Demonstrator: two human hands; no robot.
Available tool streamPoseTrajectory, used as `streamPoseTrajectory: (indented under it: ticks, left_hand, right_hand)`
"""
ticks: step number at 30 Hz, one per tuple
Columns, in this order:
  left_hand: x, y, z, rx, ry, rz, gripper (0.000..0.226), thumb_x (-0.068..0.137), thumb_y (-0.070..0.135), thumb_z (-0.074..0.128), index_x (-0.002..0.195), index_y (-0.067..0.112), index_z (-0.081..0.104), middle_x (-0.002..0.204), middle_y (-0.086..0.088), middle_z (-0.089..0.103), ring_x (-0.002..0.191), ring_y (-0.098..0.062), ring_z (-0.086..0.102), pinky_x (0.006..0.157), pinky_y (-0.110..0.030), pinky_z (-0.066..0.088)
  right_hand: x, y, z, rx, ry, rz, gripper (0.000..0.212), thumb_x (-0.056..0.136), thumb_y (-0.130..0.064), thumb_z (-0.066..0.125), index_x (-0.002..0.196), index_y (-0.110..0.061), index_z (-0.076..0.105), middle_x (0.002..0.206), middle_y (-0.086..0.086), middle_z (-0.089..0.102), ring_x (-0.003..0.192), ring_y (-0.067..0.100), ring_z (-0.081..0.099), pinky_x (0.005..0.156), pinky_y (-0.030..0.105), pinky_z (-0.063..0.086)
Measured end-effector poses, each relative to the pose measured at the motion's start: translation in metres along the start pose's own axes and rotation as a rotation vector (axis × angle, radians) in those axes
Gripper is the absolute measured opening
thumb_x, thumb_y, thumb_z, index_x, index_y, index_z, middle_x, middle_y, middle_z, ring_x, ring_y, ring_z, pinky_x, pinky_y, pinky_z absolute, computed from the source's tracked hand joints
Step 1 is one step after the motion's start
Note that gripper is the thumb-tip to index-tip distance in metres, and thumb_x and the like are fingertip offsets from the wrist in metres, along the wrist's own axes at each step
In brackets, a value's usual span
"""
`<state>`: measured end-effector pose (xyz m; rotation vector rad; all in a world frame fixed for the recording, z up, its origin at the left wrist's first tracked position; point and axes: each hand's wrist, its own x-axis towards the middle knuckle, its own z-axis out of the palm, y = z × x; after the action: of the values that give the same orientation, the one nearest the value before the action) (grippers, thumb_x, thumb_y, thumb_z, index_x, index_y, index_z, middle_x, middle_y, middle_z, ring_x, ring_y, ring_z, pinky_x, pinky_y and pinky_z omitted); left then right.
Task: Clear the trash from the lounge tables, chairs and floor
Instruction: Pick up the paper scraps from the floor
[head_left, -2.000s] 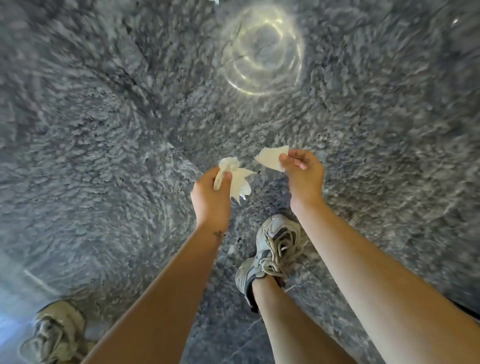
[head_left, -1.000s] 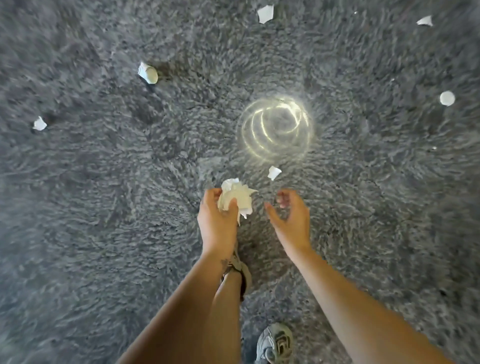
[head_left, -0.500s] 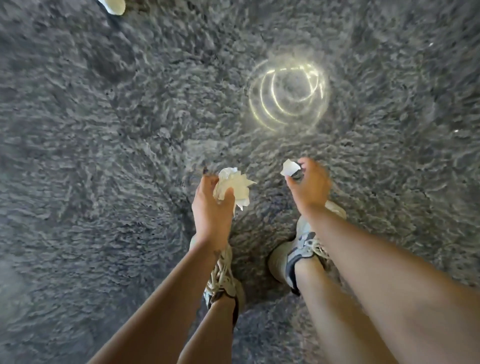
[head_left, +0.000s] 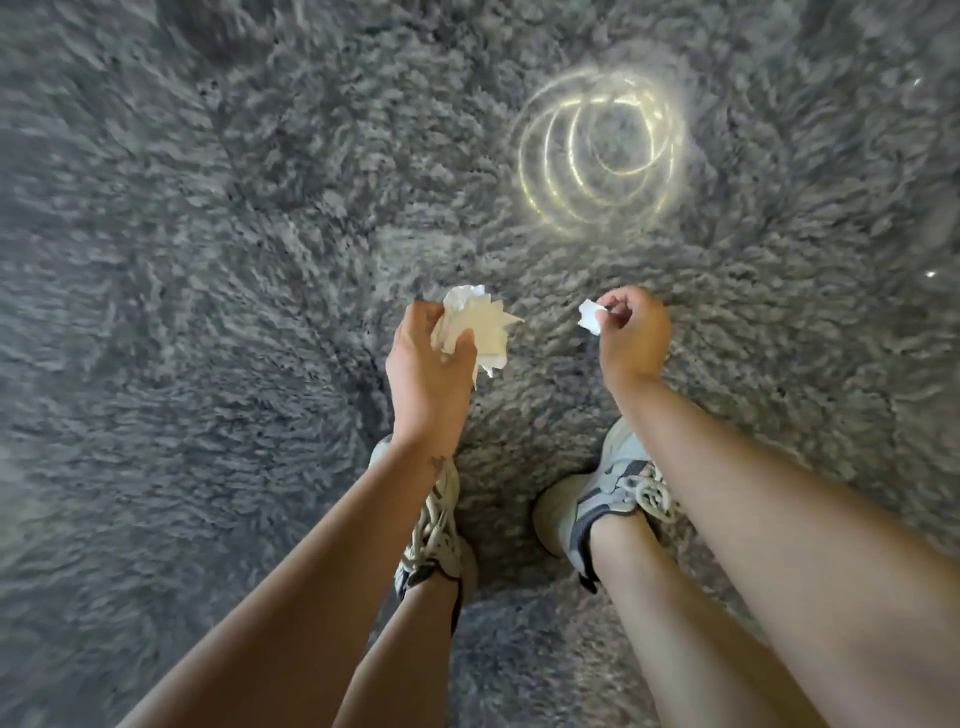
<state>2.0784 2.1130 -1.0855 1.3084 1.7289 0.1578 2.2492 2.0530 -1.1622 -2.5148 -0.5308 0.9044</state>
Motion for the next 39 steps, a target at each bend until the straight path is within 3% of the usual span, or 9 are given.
streamPoseTrajectory:
  ticks: [5,7,12,17,21,24,32,36,39]
  left_hand:
    - [-0.017,0.035,-0.036,-0.112,0.089,-0.077,0.019,0.088,0.016,0.06,0.095,0.026,0.045,0.082,0.019,0.05,0.071,-0.002,0.051,0.06,-0.017,0.043]
    - [-0.027,0.056,-0.055,-0.185,0.117,-0.068,0.019,0.089,0.016,0.058,0.095,0.026,0.044,0.081,0.018,0.051,0.065,0.003,0.053,0.052,-0.009,0.039]
    - [-0.052,0.104,-0.11,-0.315,0.148,0.022,0.016,0.09,0.013,0.058,0.097,0.023,0.047,0.075,0.015,0.054,0.055,0.012,0.051,0.046,-0.007,0.038]
    - [-0.067,0.124,-0.173,-0.379,0.168,0.053,0.026,0.089,0.015,0.061,0.106,0.026,0.045,0.078,0.016,0.055,0.058,0.01,0.052,0.049,-0.008,0.04]
    - [-0.065,0.126,-0.219,-0.367,0.187,0.04,0.03,0.089,0.012,0.061,0.115,0.02,0.047,0.079,0.016,0.054,0.061,0.011,0.053,0.051,-0.008,0.041]
    - [-0.054,0.124,-0.248,-0.334,0.215,0.047,0.032,0.091,0.012,0.058,0.12,0.016,0.046,0.083,0.016,0.053,0.064,-0.001,0.056,0.051,-0.008,0.041]
    - [0.018,0.118,-0.291,-0.257,0.315,-0.012,0.028,0.094,0.014,0.054,0.121,0.01,0.046,0.082,0.003,0.055,0.055,-0.002,0.05,0.047,-0.006,0.036]
    - [0.075,0.119,-0.301,-0.245,0.345,-0.015,0.028,0.094,0.015,0.054,0.121,0.01,0.047,0.076,0.012,0.05,0.054,-0.003,0.048,0.048,-0.005,0.037]
    - [0.133,0.119,-0.3,-0.243,0.351,-0.035,0.027,0.094,0.017,0.054,0.12,0.012,0.047,0.075,0.013,0.049,0.054,-0.006,0.045,0.047,-0.011,0.038]
  right_hand:
    - [-0.045,-0.092,-0.046,0.507,-0.093,-0.072,0.024,0.081,0.001,0.064,0.076,-0.021,0.058,0.069,-0.012,0.059,0.064,0.003,0.056,0.065,0.021,0.05]
    - [-0.068,-0.126,-0.065,0.577,-0.2,-0.163,0.024,0.08,0.002,0.064,0.079,-0.022,0.059,0.065,-0.013,0.061,0.06,0.0,0.057,0.061,0.017,0.049]
    - [-0.121,-0.198,-0.086,0.411,-0.292,-0.24,0.023,0.079,-0.002,0.069,0.08,-0.022,0.057,0.071,-0.007,0.056,0.066,0.006,0.055,0.063,0.015,0.046]
    - [-0.16,-0.263,-0.087,0.299,-0.279,-0.323,0.016,0.079,-0.006,0.07,0.084,-0.016,0.059,0.074,0.0,0.058,0.073,0.025,0.059,0.069,0.032,0.05]
    - [-0.185,-0.306,-0.078,0.244,-0.32,-0.399,0.013,0.078,-0.009,0.071,0.083,-0.016,0.062,0.076,0.001,0.064,0.071,0.021,0.061,0.07,0.034,0.052]
    - [-0.188,-0.331,-0.068,0.22,-0.358,-0.458,0.007,0.079,-0.011,0.071,0.083,-0.015,0.067,0.078,-0.002,0.068,0.072,0.017,0.064,0.074,0.035,0.053]
    - [-0.12,-0.386,-0.024,0.186,-0.238,-0.464,0.009,0.081,-0.014,0.069,0.089,-0.016,0.064,0.078,-0.007,0.062,0.069,-0.002,0.055,0.063,0.008,0.044]
    - [-0.057,-0.418,0.01,0.107,-0.178,-0.388,0.015,0.081,-0.017,0.069,0.094,-0.016,0.061,0.078,-0.011,0.056,0.066,0.002,0.051,0.066,0.021,0.046]
    - [-0.002,-0.438,0.046,0.015,-0.151,-0.34,0.024,0.081,-0.02,0.069,0.102,-0.016,0.058,0.094,-0.004,0.06,0.077,0.009,0.055,0.068,0.024,0.043]
